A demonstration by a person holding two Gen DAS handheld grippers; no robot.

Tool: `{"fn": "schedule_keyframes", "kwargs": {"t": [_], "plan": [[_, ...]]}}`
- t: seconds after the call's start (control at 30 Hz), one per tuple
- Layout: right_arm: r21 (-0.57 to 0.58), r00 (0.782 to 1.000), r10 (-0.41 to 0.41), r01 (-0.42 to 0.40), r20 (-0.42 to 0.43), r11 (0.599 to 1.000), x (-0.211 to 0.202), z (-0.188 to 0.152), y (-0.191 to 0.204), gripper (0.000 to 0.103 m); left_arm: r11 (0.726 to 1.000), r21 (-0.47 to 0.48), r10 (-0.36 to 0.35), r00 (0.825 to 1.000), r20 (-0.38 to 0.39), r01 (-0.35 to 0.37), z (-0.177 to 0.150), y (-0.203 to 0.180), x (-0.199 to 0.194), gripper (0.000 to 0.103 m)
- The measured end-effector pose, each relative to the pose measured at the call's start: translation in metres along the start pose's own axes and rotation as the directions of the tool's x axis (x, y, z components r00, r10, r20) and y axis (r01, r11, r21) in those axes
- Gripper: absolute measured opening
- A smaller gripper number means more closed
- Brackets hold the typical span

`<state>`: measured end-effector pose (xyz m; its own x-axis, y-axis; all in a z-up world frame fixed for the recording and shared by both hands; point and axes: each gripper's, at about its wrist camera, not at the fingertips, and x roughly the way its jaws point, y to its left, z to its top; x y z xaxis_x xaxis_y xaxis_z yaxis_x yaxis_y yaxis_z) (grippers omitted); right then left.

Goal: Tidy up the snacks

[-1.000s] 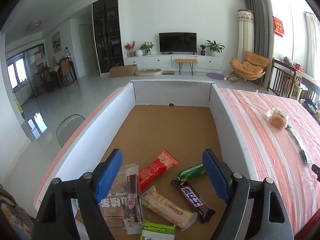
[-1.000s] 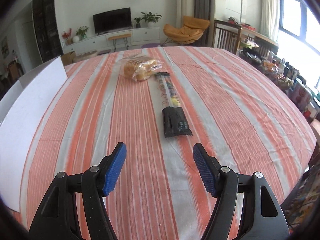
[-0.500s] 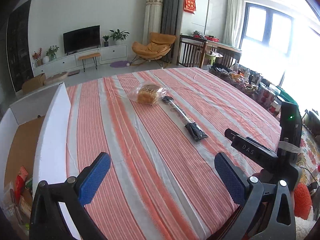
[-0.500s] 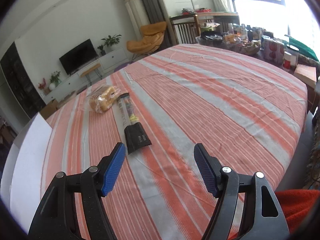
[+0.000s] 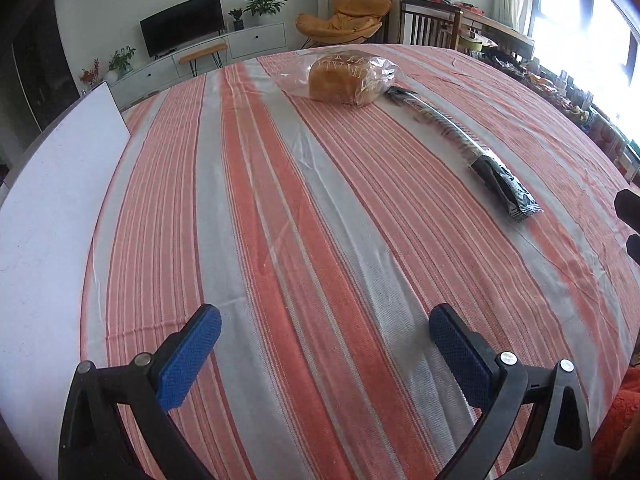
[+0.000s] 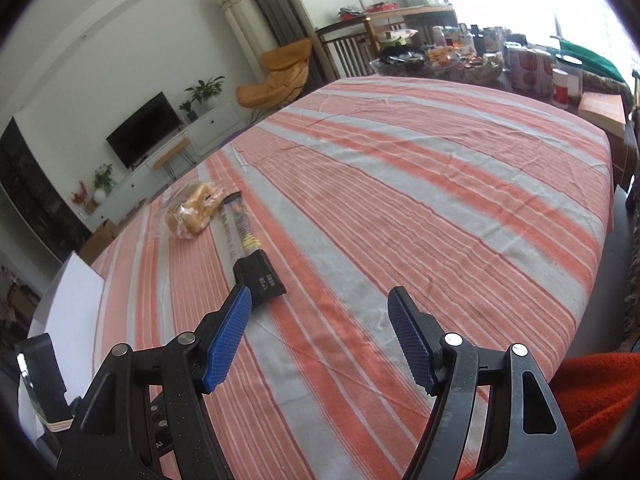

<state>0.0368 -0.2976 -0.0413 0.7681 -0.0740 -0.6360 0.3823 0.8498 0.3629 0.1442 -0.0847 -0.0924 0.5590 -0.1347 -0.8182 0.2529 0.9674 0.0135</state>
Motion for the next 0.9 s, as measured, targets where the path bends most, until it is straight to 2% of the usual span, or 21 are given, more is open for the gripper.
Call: {"fn": "schedule_keyframes", "kwargs": {"t": [0.1,0.9], "plan": [[0.005,1.0,0.003,-0.003,-0.006,1.0,0.0012,-0.0003,-0.001,0.074,1.0,-0.029,-0.003,1.0,0.003,0.003,-0.0002,0.0027,0.0012,0.103],[0.01,0.999,-0.008,0.008,-0.053,1.0,0.0096,-0.0022,-0.0025,0.074,1.0,-0.029,-0.006,1.0,0.003,0.007,0.0017,0.0042,0.0037,0.103]]}}
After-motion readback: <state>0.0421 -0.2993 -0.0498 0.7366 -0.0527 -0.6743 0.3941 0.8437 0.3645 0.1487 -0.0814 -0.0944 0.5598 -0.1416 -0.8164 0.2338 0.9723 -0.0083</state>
